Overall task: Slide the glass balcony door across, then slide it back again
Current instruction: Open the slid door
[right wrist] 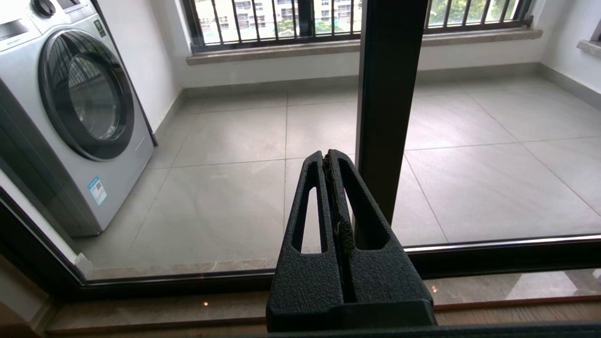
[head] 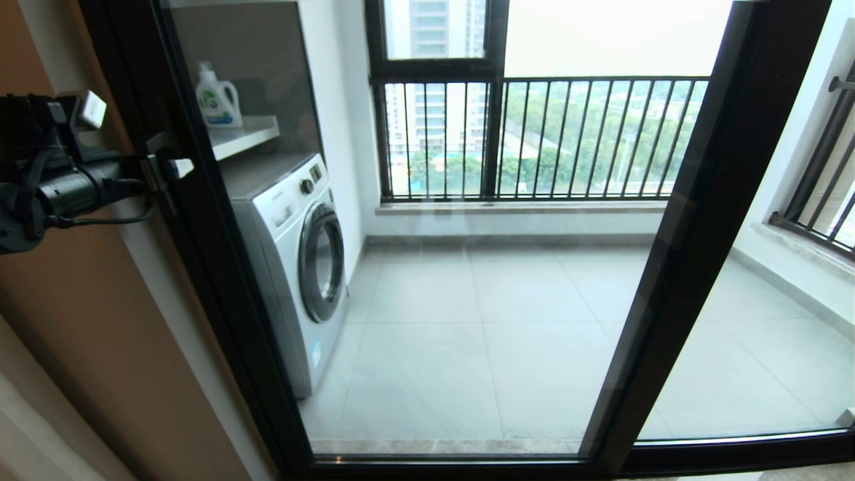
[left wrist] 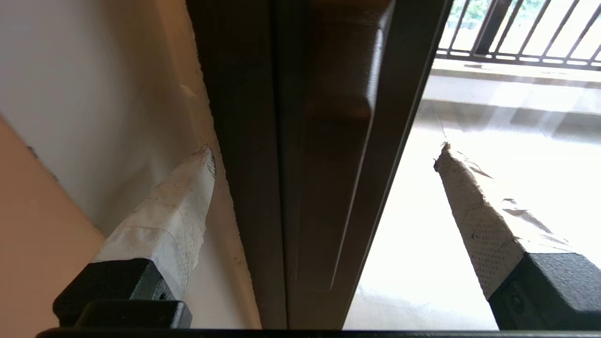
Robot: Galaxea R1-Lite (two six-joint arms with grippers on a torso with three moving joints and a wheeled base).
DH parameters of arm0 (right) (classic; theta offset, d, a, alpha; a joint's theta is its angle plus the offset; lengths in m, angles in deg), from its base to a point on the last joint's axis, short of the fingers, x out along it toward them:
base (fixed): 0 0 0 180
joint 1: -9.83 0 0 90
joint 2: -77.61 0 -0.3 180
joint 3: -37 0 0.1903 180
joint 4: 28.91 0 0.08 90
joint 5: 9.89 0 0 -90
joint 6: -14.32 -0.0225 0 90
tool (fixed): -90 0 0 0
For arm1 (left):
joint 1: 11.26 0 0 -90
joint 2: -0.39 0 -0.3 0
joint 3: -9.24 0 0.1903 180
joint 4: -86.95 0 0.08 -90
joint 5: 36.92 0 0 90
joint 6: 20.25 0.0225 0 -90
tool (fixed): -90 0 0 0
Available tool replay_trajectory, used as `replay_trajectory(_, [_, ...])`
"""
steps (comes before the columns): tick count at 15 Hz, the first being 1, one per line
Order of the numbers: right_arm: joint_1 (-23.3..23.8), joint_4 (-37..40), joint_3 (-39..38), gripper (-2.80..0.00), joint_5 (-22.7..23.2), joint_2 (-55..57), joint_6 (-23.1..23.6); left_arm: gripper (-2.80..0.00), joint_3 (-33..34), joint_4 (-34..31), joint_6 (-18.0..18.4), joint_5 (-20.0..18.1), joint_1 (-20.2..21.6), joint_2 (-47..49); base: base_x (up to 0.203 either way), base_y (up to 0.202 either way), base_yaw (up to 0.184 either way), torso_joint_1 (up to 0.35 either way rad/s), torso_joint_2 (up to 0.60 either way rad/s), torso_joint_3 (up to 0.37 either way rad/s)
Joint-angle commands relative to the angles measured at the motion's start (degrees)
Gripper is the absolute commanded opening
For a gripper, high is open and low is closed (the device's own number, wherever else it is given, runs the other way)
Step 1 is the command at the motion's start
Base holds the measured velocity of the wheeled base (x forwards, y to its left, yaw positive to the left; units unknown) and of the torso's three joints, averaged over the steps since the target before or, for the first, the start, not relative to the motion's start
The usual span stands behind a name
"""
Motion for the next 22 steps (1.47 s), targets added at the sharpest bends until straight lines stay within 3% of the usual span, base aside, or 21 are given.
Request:
replay_trajectory(1, [0.0, 0.0, -0.7, -2.8, 0.0, 0.0, -0.1, 0.0, 0.1, 0.1, 0.0, 0.0, -0.5, 0.1, 0.0, 0.0, 0.0, 0.0, 0.0, 0.0])
replay_trajectory(10, [0.0, 0.0, -0.7, -2.8, 0.0, 0.0, 0.0, 0.0, 1.0, 0.1, 0.0, -0.3, -6.2, -1.2, 0.0, 0.0, 0.0, 0.0, 0.0, 0.0])
replay_trajectory(17, [0.0, 0.0, -0.7, -2.8, 0.0, 0.0, -0.1, 0.0, 1.3, 0.1, 0.0, -0.1, -6.8, -1.8, 0.0, 0.0, 0.0, 0.0, 0.0, 0.0])
replay_trajectory(22, [0.0, 0.0, -0.7, -2.8, 0.0, 0.0, 0.0, 0.0, 2.8, 0.1, 0.0, 0.2, -9.8, -3.4, 0.0, 0.0, 0.0, 0.0, 0.0, 0.0])
